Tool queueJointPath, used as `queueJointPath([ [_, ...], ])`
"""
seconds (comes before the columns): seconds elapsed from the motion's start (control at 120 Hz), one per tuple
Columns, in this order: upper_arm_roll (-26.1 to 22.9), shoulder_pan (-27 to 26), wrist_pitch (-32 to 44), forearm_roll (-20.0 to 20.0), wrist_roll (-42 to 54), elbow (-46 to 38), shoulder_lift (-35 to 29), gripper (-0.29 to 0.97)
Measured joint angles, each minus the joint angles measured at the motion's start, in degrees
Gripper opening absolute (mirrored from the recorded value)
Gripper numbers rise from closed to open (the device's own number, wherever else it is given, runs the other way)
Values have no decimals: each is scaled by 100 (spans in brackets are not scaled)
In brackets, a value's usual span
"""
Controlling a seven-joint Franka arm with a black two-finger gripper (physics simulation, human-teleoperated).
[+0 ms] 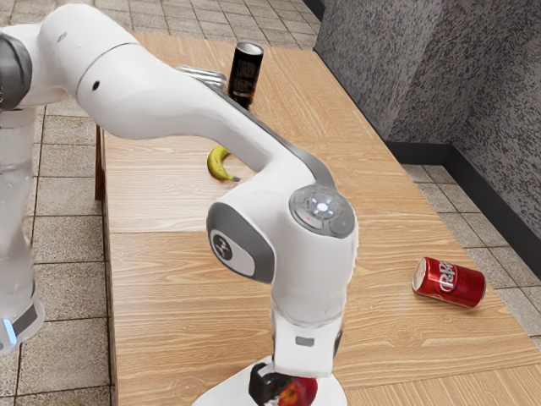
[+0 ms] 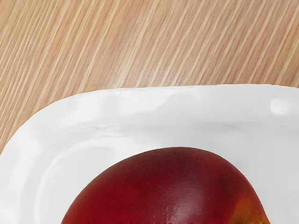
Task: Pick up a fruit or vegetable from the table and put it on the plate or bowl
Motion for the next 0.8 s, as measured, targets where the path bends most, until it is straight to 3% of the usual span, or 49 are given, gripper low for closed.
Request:
queueJointPath([
  [0.167,34,-77,160,272,-299,32,221,28],
  [0.45,36,-129,240,348,-645,27,301,29],
  [0.6,40,-134,221,292,-732,18,291,54],
  [0.8,39,-141,238,262,-803,13,281,65],
])
